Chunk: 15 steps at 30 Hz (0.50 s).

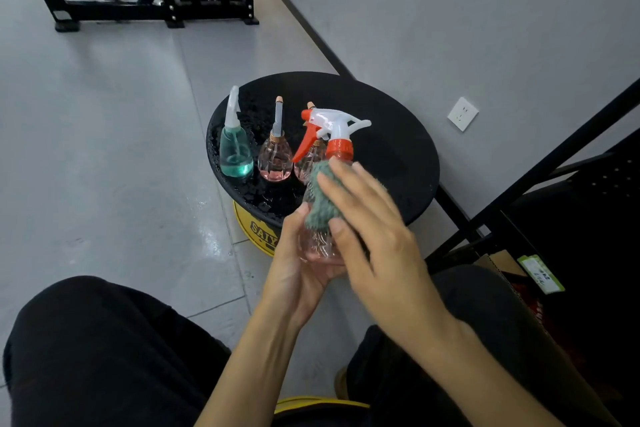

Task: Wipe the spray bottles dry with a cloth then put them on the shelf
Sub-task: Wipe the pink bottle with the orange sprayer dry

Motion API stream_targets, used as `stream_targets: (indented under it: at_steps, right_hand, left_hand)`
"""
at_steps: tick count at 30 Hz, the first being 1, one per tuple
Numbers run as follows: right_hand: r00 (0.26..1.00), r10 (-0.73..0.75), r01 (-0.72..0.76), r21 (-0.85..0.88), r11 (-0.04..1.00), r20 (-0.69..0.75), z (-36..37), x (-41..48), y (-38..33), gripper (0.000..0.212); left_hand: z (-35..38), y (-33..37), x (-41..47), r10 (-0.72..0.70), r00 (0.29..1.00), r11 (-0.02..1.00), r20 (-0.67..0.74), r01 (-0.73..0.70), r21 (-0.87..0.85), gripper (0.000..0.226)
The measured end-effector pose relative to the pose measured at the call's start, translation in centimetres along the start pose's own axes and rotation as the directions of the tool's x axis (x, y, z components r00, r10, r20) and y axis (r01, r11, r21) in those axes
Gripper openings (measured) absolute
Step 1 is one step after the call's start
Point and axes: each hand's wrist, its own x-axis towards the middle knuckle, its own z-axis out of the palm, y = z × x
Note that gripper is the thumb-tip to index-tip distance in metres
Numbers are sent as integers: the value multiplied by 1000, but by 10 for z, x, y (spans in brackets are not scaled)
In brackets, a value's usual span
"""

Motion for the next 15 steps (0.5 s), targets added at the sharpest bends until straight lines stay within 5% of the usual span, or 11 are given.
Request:
stream_targets:
  at_steps: [6,15]
  right_hand:
    - [993,114,-111,88,990,-23,-15,39,14,42]
    - [997,-76,77,-32,997,15,11,-12,-13,45]
  left_hand:
    - [1,0,1,-52,999,997,-1,52,53,44]
    - [-11,2,3,-48,992,998,-118,41,-55,47]
